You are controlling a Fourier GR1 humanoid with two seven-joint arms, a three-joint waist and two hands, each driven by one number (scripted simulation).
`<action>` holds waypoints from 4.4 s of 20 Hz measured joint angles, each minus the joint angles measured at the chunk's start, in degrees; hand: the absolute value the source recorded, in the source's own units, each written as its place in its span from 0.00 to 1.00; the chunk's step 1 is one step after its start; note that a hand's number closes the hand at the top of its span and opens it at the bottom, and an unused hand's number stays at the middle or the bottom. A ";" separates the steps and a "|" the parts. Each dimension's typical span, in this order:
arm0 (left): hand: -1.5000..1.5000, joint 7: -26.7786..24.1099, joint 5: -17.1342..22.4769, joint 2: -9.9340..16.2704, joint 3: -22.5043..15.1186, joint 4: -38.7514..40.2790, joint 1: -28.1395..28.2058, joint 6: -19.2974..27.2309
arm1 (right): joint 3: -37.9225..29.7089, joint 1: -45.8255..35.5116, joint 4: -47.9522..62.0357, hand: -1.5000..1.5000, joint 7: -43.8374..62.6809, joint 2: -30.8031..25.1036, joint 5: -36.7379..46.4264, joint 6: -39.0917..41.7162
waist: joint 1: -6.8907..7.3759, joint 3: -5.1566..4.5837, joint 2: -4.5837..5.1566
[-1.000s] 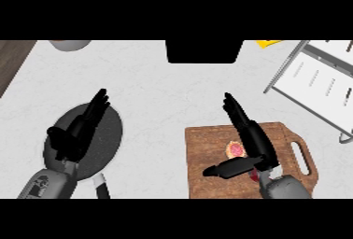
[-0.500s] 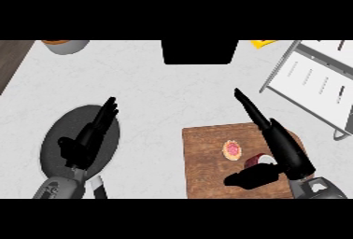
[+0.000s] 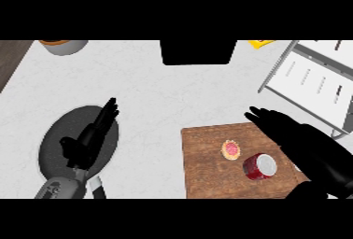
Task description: Pick the can from the cutting board and place it in the tiered basket
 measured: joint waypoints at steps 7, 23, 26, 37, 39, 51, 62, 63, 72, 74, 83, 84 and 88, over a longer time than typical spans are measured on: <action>0.50 -0.25 -0.19 0.05 0.71 -0.37 0.00 -1.65 | 2.08 -1.79 -13.25 0.00 20.61 -0.17 -5.67 10.42 | 0.95 0.25 0.49; 0.50 0.61 -2.14 -2.32 2.36 0.13 -1.08 -2.79 | 7.89 2.78 -7.10 0.00 24.73 7.47 10.48 9.54 | 1.46 0.42 0.79; 0.50 0.07 -2.51 -2.31 3.32 0.85 -0.98 -3.73 | 6.90 5.16 -3.64 0.00 21.13 8.65 13.56 8.84 | 1.45 0.43 0.82; 0.50 0.27 -5.16 -4.65 5.24 1.35 -1.00 -5.21 | 2.96 11.55 4.07 0.00 14.22 13.18 23.30 7.77 | 1.35 0.45 0.82; 0.50 1.53 -5.90 -4.81 5.14 -1.27 0.41 -4.94 | 2.21 12.39 5.39 0.00 12.85 14.31 24.81 7.65 | 1.42 0.45 0.81; 0.50 2.27 -7.80 -5.83 8.12 -2.72 1.63 -8.23 | -1.02 14.93 13.25 1.00 3.63 20.61 32.71 7.48 | 1.45 0.44 0.81; 0.50 1.79 -9.29 -7.40 9.71 -0.92 0.78 -9.12 | -3.87 14.59 17.13 1.00 -9.50 24.31 35.64 0.49 | 1.40 0.40 0.79; 0.50 0.86 -9.24 -7.21 10.13 -0.21 0.93 -9.81 | -3.93 15.32 16.92 1.00 -10.39 24.37 36.29 -0.17 | 1.38 0.40 0.79; 0.50 1.86 -9.13 -7.26 12.18 -1.52 1.98 -8.21 | -27.28 22.21 24.32 1.00 -10.01 15.82 31.20 -6.31 | -2.72 0.71 0.69; 0.50 1.70 -9.10 -7.08 12.58 -1.76 2.35 -7.92 | -34.65 23.87 28.32 1.00 -10.94 12.72 28.93 -8.30 | -3.16 0.76 0.66; 0.50 1.81 -9.50 -7.13 11.38 -3.17 3.41 -8.80 | -61.49 24.06 40.76 1.00 -26.97 5.64 8.86 -11.77 | -1.34 0.64 0.37; 0.50 1.52 -9.67 -7.29 11.28 -2.75 3.13 -8.79 | -63.63 23.59 41.46 1.00 -28.84 4.79 6.72 -11.15 | -1.09 0.60 0.42; 0.50 2.33 -9.18 -7.17 11.34 -2.81 2.32 -9.86 | -69.37 22.36 41.20 1.00 -32.47 2.23 1.66 -9.29 | 0.06 0.48 0.58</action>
